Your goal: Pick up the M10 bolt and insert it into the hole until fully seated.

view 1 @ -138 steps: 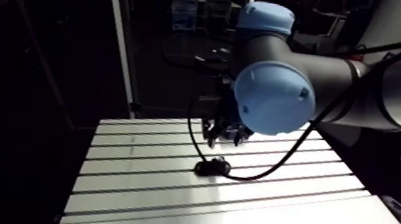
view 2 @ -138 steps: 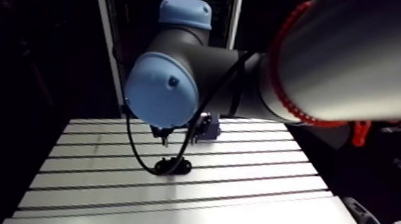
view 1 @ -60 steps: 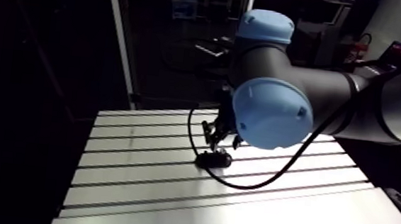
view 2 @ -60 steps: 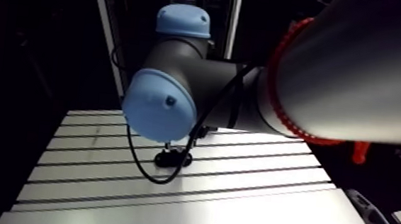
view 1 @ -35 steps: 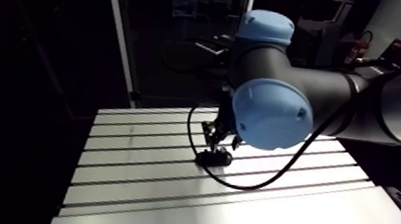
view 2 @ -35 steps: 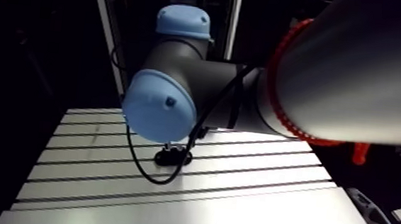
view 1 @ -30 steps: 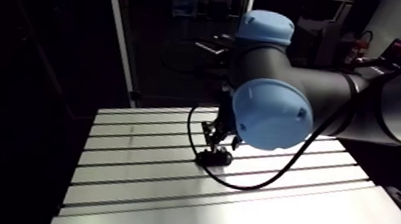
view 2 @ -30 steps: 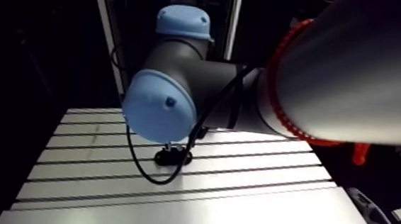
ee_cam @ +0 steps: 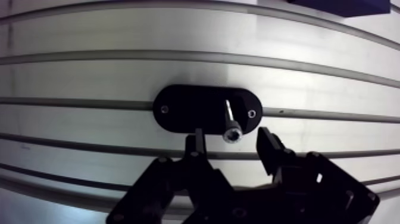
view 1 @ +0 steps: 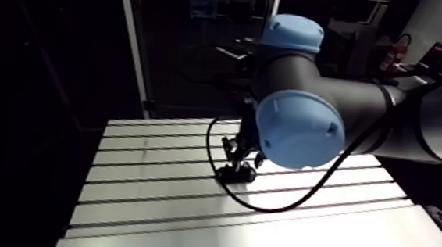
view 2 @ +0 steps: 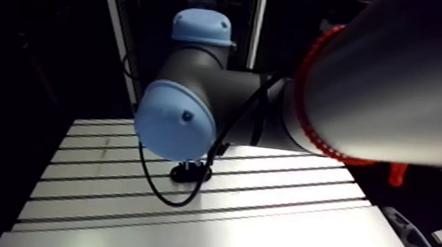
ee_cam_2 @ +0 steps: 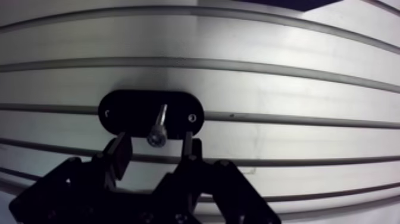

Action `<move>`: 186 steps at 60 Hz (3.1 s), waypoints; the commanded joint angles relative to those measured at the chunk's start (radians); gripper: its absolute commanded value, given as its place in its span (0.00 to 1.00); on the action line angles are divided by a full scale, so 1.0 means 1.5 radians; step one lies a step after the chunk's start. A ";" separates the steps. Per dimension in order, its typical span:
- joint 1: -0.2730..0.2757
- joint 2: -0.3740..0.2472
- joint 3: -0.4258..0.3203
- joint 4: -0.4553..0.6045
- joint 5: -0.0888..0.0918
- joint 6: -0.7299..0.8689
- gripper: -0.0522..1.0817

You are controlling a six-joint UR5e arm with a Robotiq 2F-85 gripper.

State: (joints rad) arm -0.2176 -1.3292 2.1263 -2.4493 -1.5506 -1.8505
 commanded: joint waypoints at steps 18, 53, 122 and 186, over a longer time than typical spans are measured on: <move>0.000 0.000 0.001 0.000 -0.001 0.000 0.49; 0.000 0.000 0.001 -0.001 -0.001 0.000 0.54; 0.001 0.000 0.005 -0.028 0.003 -0.002 0.57; 0.001 0.000 0.006 -0.028 0.001 -0.002 0.68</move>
State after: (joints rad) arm -0.2157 -1.3291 2.1349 -2.4907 -1.5485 -1.8539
